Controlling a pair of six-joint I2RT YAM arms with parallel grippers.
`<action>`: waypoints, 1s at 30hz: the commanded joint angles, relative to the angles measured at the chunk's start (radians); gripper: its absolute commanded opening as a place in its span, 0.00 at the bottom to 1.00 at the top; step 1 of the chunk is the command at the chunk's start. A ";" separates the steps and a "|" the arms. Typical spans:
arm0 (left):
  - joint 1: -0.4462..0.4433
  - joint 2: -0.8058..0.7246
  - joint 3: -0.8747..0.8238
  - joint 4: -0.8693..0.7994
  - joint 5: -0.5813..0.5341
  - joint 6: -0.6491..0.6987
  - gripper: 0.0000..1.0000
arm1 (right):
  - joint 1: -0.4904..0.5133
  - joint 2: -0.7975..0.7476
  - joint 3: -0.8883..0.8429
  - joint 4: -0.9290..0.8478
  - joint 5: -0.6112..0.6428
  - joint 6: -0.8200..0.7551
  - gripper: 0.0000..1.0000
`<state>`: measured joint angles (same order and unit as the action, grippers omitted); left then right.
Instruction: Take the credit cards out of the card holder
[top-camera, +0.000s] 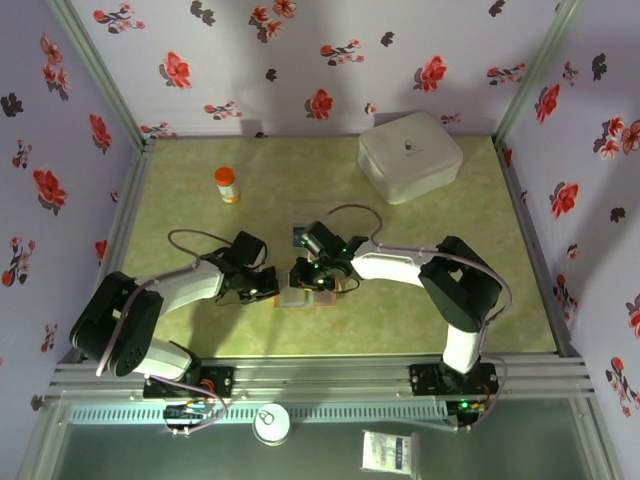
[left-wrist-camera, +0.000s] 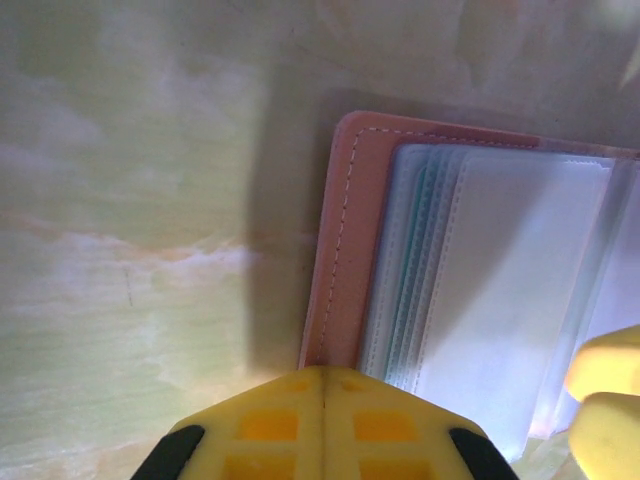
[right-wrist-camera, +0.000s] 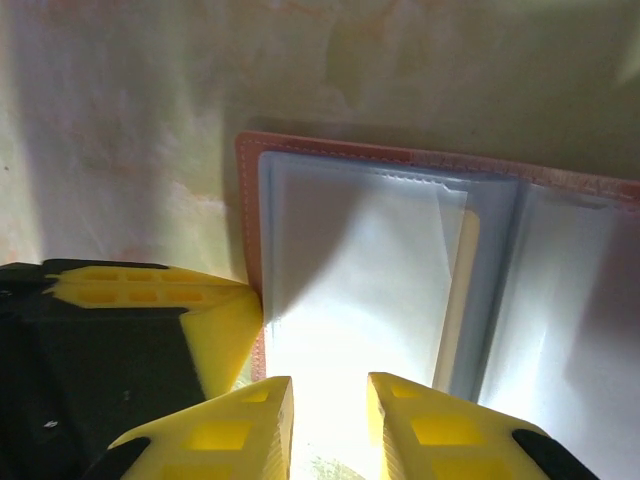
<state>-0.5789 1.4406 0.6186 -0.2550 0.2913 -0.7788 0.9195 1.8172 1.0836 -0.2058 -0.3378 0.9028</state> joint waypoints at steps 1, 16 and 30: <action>-0.008 0.024 0.004 -0.022 -0.014 0.004 0.00 | 0.009 0.014 -0.016 -0.001 -0.001 0.019 0.26; -0.008 0.013 0.004 -0.038 -0.021 0.007 0.00 | 0.005 -0.007 -0.017 -0.099 0.084 -0.022 0.25; -0.007 0.001 0.018 -0.055 -0.025 0.010 0.00 | -0.004 -0.035 -0.059 -0.084 0.096 -0.016 0.20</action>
<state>-0.5789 1.4406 0.6216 -0.2604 0.2905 -0.7784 0.9211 1.8118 1.0473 -0.2623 -0.2718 0.8978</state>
